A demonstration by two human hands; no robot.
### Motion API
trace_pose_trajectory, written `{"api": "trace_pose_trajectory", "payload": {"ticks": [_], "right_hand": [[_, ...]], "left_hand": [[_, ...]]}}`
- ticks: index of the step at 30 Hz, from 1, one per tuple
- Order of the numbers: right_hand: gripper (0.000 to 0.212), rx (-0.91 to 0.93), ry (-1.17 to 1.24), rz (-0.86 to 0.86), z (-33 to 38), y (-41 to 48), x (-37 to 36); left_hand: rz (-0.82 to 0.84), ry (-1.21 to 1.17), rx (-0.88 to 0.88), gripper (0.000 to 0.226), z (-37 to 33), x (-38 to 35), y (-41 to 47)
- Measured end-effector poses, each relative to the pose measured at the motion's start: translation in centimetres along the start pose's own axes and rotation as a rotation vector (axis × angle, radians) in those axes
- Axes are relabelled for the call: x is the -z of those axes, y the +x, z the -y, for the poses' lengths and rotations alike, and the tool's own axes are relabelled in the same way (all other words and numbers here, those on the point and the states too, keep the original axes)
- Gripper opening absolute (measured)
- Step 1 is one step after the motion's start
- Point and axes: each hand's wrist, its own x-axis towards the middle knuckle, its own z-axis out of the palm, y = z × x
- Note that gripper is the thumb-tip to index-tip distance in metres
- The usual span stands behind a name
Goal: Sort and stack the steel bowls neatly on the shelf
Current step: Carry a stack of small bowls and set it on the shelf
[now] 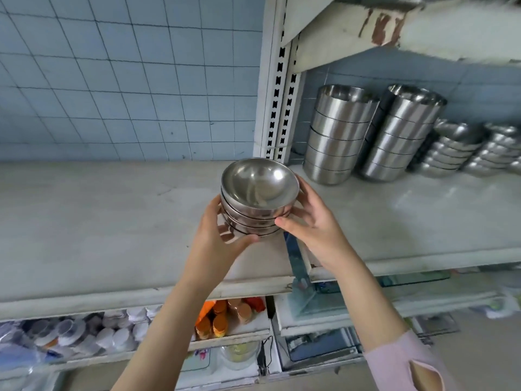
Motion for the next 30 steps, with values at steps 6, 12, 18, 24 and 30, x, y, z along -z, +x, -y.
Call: {"api": "trace_pose_trajectory", "payload": {"ticks": [6, 12, 18, 24, 30], "right_hand": [[0.084, 0.062, -0.022, -0.135, 1.9, -3.5, 6.4], [0.084, 0.075, -0.06, -0.235, 2.1, -9.5, 17.6], [0.083, 0.047, -0.121, -0.321, 1.4, -15.8, 30.3], [0.083, 0.019, -0.125, -0.362, -0.2, -18.2, 39.2], [0.088, -0.009, -0.135, -0.394, -1.9, -16.4, 46.5]], "left_hand": [[0.066, 0.01, -0.105, 0.094, -3.7, -5.5, -0.2], [0.146, 0.005, -0.167, 0.095, -7.8, -16.7, -2.1], [0.245, -0.093, -0.145, 0.089, -11.5, -30.0, -5.2], [0.304, -0.079, -0.115, 0.095, -14.0, -38.9, -5.9], [0.325, -0.063, -0.106, 0.087, -15.4, -46.2, -2.5]]}}
